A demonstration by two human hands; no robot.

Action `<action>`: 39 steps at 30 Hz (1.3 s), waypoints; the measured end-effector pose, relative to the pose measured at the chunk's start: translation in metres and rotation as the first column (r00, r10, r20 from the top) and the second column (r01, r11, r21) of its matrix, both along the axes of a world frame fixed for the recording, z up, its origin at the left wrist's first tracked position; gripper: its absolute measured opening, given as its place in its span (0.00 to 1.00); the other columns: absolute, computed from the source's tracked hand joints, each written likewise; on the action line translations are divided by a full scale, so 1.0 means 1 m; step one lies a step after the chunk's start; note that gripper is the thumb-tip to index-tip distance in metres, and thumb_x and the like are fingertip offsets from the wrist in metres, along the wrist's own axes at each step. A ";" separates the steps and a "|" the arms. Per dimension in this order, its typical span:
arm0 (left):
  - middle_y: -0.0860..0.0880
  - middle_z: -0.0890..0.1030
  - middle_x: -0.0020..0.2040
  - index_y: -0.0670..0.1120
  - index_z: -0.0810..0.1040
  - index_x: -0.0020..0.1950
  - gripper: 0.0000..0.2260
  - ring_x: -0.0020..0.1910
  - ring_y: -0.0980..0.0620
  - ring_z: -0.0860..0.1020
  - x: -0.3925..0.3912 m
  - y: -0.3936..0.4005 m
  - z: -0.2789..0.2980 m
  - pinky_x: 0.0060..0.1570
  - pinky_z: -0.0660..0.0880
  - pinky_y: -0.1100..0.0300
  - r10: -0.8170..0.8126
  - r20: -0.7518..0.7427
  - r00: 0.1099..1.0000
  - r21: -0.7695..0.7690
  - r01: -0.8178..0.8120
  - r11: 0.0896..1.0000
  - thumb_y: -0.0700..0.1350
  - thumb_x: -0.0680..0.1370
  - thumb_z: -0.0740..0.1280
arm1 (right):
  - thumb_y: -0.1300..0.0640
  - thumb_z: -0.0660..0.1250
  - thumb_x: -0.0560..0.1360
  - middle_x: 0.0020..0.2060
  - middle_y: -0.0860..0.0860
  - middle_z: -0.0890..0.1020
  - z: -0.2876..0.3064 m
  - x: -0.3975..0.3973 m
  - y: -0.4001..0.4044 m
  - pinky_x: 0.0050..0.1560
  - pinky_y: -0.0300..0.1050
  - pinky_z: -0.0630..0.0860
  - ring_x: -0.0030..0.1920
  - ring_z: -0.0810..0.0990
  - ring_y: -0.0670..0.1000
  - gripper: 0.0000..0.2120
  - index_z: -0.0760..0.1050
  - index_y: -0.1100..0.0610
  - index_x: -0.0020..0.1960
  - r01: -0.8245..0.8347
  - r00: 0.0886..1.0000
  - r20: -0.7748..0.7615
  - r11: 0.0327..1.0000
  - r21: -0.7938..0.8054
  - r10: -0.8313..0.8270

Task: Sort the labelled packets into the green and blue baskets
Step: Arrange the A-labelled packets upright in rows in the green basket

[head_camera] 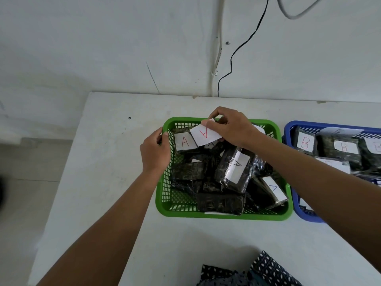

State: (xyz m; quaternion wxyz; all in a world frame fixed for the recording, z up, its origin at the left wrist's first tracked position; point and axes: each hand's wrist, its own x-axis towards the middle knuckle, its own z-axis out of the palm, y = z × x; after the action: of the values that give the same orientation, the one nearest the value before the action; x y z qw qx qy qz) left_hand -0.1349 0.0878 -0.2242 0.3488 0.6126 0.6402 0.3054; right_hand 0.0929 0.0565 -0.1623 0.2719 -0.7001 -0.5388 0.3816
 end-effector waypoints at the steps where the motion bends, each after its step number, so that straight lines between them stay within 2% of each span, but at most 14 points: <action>1: 0.57 0.79 0.31 0.53 0.83 0.55 0.11 0.28 0.62 0.74 0.000 0.000 0.000 0.30 0.68 0.64 0.000 -0.002 1.000 0.000 0.000 1.000 0.48 0.83 0.60 | 0.36 0.70 0.73 0.38 0.49 0.83 0.000 0.003 0.000 0.33 0.37 0.72 0.32 0.78 0.45 0.15 0.78 0.47 0.48 0.015 0.999 0.034 0.999 0.028 -0.016; 4: 0.57 0.79 0.33 0.51 0.83 0.57 0.12 0.29 0.59 0.74 0.001 0.000 0.001 0.32 0.69 0.62 -0.001 -0.019 1.000 0.004 0.001 1.000 0.47 0.83 0.60 | 0.33 0.68 0.72 0.43 0.43 0.81 0.003 0.008 0.000 0.39 0.42 0.73 0.40 0.79 0.44 0.18 0.76 0.44 0.55 0.014 0.991 0.132 1.000 0.016 -0.016; 8: 0.56 0.79 0.32 0.50 0.83 0.56 0.12 0.28 0.58 0.72 0.001 -0.002 0.002 0.32 0.69 0.60 -0.012 -0.033 0.999 0.010 0.012 1.000 0.47 0.83 0.60 | 0.35 0.63 0.75 0.45 0.48 0.81 -0.001 0.003 0.000 0.43 0.49 0.75 0.44 0.80 0.52 0.21 0.70 0.47 0.59 0.029 0.946 0.324 0.997 -0.078 -0.002; 11: 0.56 0.79 0.33 0.48 0.82 0.59 0.12 0.30 0.57 0.72 0.000 0.000 0.002 0.35 0.70 0.58 -0.011 -0.024 1.000 -0.024 0.010 1.000 0.47 0.83 0.60 | 0.39 0.62 0.78 0.58 0.53 0.79 -0.004 -0.012 0.000 0.53 0.52 0.72 0.58 0.76 0.56 0.22 0.72 0.52 0.65 -0.008 0.747 0.663 0.998 -0.066 0.050; 13: 0.55 0.80 0.37 0.49 0.81 0.64 0.14 0.32 0.59 0.73 -0.001 0.002 0.002 0.37 0.70 0.61 -0.011 -0.031 0.999 -0.049 0.009 0.999 0.47 0.83 0.60 | 0.44 0.64 0.79 0.64 0.54 0.74 0.000 -0.020 -0.004 0.61 0.54 0.70 0.64 0.72 0.57 0.23 0.71 0.55 0.70 -0.056 0.631 0.774 0.998 -0.013 0.045; 16: 0.59 0.80 0.39 0.49 0.79 0.67 0.15 0.34 0.61 0.76 -0.004 -0.001 0.004 0.36 0.72 0.64 -0.025 -0.038 0.999 -0.055 0.022 0.998 0.47 0.83 0.60 | 0.52 0.65 0.79 0.64 0.52 0.75 0.010 -0.039 -0.014 0.58 0.50 0.71 0.60 0.75 0.54 0.18 0.73 0.53 0.68 -0.294 0.624 0.776 0.948 0.122 0.093; 18: 0.58 0.81 0.36 0.52 0.80 0.63 0.13 0.35 0.58 0.78 -0.007 -0.004 0.005 0.39 0.76 0.60 -0.049 -0.039 0.998 -0.049 0.047 0.998 0.48 0.83 0.59 | 0.52 0.64 0.79 0.60 0.50 0.78 0.009 -0.061 -0.026 0.51 0.48 0.74 0.56 0.79 0.53 0.14 0.76 0.51 0.64 -0.519 0.620 0.683 0.855 -0.010 0.385; 20: 0.53 0.83 0.38 0.53 0.81 0.60 0.12 0.38 0.52 0.80 -0.009 -0.008 0.005 0.43 0.78 0.52 -0.069 -0.041 0.997 -0.045 0.067 0.997 0.49 0.83 0.59 | 0.47 0.66 0.78 0.57 0.51 0.80 0.001 -0.082 -0.034 0.53 0.51 0.77 0.57 0.80 0.55 0.15 0.77 0.51 0.62 -0.646 0.475 0.595 0.716 -0.265 0.649; 23: 0.51 0.85 0.48 0.50 0.78 0.68 0.16 0.45 0.52 0.81 -0.011 -0.012 0.005 0.48 0.78 0.55 -0.063 -0.047 0.997 -0.066 0.059 0.996 0.51 0.83 0.59 | 0.43 0.69 0.75 0.60 0.52 0.78 -0.015 -0.092 -0.038 0.56 0.53 0.77 0.61 0.76 0.56 0.22 0.76 0.52 0.65 -0.656 0.381 0.596 0.661 -0.365 0.707; 28: 0.48 0.84 0.59 0.49 0.76 0.70 0.17 0.55 0.50 0.81 -0.013 -0.019 0.007 0.55 0.75 0.58 -0.079 -0.039 0.996 -0.062 0.077 0.995 0.51 0.84 0.58 | 0.46 0.66 0.77 0.58 0.54 0.79 -0.023 -0.087 -0.034 0.55 0.53 0.77 0.59 0.78 0.58 0.19 0.74 0.50 0.66 -0.602 0.489 0.554 0.720 -0.344 0.673; 31: 0.51 0.77 0.69 0.48 0.72 0.74 0.19 0.66 0.56 0.75 -0.015 -0.022 0.009 0.62 0.68 0.72 -0.072 -0.015 0.997 -0.040 0.072 0.997 0.49 0.83 0.61 | 0.50 0.61 0.80 0.44 0.51 0.80 -0.017 -0.076 -0.023 0.46 0.48 0.76 0.48 0.81 0.55 0.11 0.78 0.52 0.58 -0.522 0.735 0.345 0.812 -0.261 0.583; 33: 0.52 0.77 0.69 0.47 0.73 0.73 0.19 0.67 0.60 0.73 -0.017 -0.023 0.012 0.62 0.64 0.77 -0.107 0.022 0.994 0.058 0.105 0.993 0.47 0.82 0.63 | 0.51 0.63 0.81 0.44 0.48 0.80 -0.011 -0.065 -0.014 0.45 0.45 0.75 0.45 0.80 0.50 0.10 0.79 0.52 0.59 -0.416 0.884 0.141 0.887 -0.202 0.447; 36: 0.49 0.80 0.65 0.44 0.80 0.67 0.15 0.67 0.59 0.75 -0.025 -0.026 0.015 0.68 0.69 0.66 -0.245 0.020 0.969 0.193 0.237 0.952 0.44 0.80 0.66 | 0.52 0.70 0.78 0.44 0.45 0.83 -0.007 -0.052 -0.008 0.47 0.39 0.75 0.44 0.80 0.44 0.06 0.83 0.51 0.53 -0.222 0.975 -0.051 0.967 -0.125 0.217; 39: 0.49 0.83 0.61 0.46 0.82 0.63 0.16 0.62 0.57 0.78 -0.032 -0.028 0.018 0.65 0.73 0.61 -0.337 -0.061 0.939 0.180 0.343 0.922 0.48 0.77 0.69 | 0.53 0.74 0.76 0.31 0.37 0.79 -0.006 -0.047 -0.008 0.35 0.29 0.68 0.32 0.74 0.36 0.05 0.84 0.53 0.50 -0.126 0.983 -0.151 0.985 -0.114 0.108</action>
State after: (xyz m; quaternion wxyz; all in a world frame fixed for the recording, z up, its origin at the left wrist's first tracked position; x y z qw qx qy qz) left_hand -0.1672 0.0602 -0.2067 0.3277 0.7488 0.4976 0.2904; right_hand 0.0462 0.0484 -0.1684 0.2432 -0.6533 -0.5335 0.4790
